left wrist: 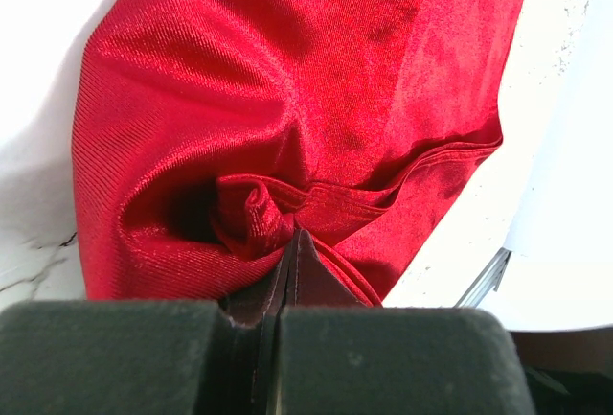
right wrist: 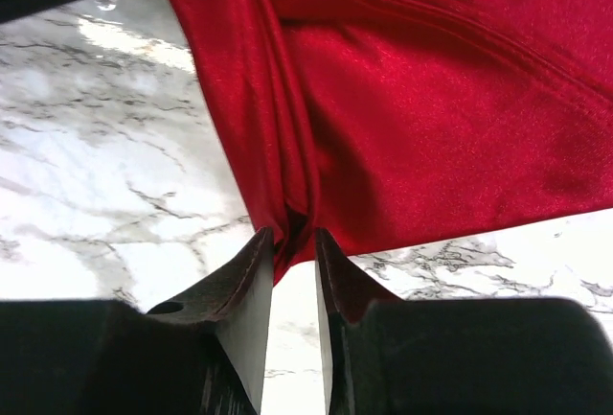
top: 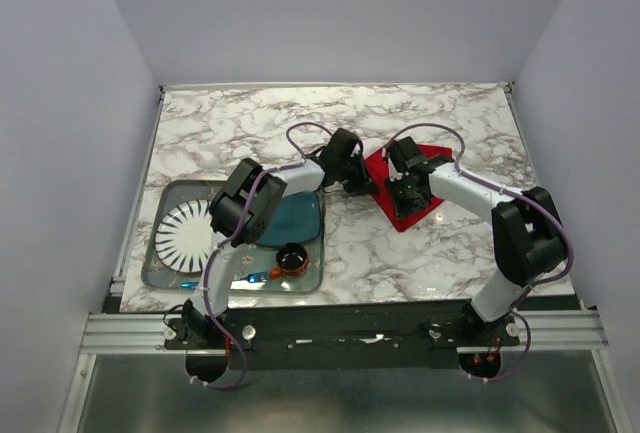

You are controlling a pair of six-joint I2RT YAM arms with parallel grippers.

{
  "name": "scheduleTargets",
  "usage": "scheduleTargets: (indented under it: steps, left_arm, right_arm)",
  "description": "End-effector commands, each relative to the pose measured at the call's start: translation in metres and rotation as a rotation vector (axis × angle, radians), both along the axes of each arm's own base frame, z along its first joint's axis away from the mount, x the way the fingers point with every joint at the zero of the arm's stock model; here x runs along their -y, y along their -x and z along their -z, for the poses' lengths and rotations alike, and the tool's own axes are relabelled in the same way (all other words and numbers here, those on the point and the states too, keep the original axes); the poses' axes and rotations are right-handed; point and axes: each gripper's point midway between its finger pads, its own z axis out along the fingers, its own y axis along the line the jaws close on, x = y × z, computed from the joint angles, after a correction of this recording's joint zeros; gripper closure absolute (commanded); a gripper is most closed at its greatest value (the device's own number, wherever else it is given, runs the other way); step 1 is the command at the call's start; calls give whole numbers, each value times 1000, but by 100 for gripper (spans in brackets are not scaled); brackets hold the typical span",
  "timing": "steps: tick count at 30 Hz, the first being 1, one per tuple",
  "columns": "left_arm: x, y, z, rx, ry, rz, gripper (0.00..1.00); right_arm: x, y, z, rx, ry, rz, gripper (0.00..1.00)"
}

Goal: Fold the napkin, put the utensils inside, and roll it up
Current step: Roll the napkin with the utensil

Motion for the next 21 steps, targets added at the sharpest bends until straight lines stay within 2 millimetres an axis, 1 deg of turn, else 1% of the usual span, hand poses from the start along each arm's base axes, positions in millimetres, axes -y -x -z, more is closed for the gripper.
scheduleTargets:
  steps: [1, 4, 5, 9, 11, 12, 13, 16, 17, 18, 19, 20, 21]
  left_arm:
    - [-47, 42, 94, -196, -260, -9, 100]
    - [-47, 42, 94, -198, -260, -8, 100]
    - [-47, 42, 94, -199, -261, -7, 100]
    - [-47, 42, 96, -199, -263, -4, 100]
    - [-47, 42, 96, -203, -262, -3, 100]
    - [-47, 42, 96, -202, -261, -3, 100]
    - [-47, 43, 97, -206, -262, -2, 100]
    - [-49, 43, 97, -205, -263, -5, 100]
    - [-48, 43, 98, -206, -261, -5, 100]
    - [-48, 43, 98, -208, -259, -6, 100]
    - [-48, 43, 97, -208, -258, -8, 100]
    - [-47, 42, 97, -205, -255, -8, 100]
    - [-47, 41, 96, -203, -255, -9, 100]
  right_arm:
    - [16, 2, 15, -30, 67, 26, 71]
    - [24, -2, 22, -41, 113, 39, 73]
    - [30, -2, 23, -44, 149, 46, 74]
    - [30, -9, 21, -38, 164, 39, 75]
    - [22, -15, 4, 24, 117, 33, 71]
    - [19, -17, -5, 57, 105, 35, 66]
    - [16, -20, -22, 114, 78, 31, 60]
    - [-5, -25, -42, 170, -16, -29, 57]
    - [-15, -28, -49, 192, -68, -46, 57]
    - [-21, -29, -48, 187, -90, -61, 58]
    - [-25, -31, -49, 188, -108, -60, 61]
    - [-28, -37, -46, 184, -108, -57, 65]
    - [-34, -39, -44, 173, -131, -68, 67]
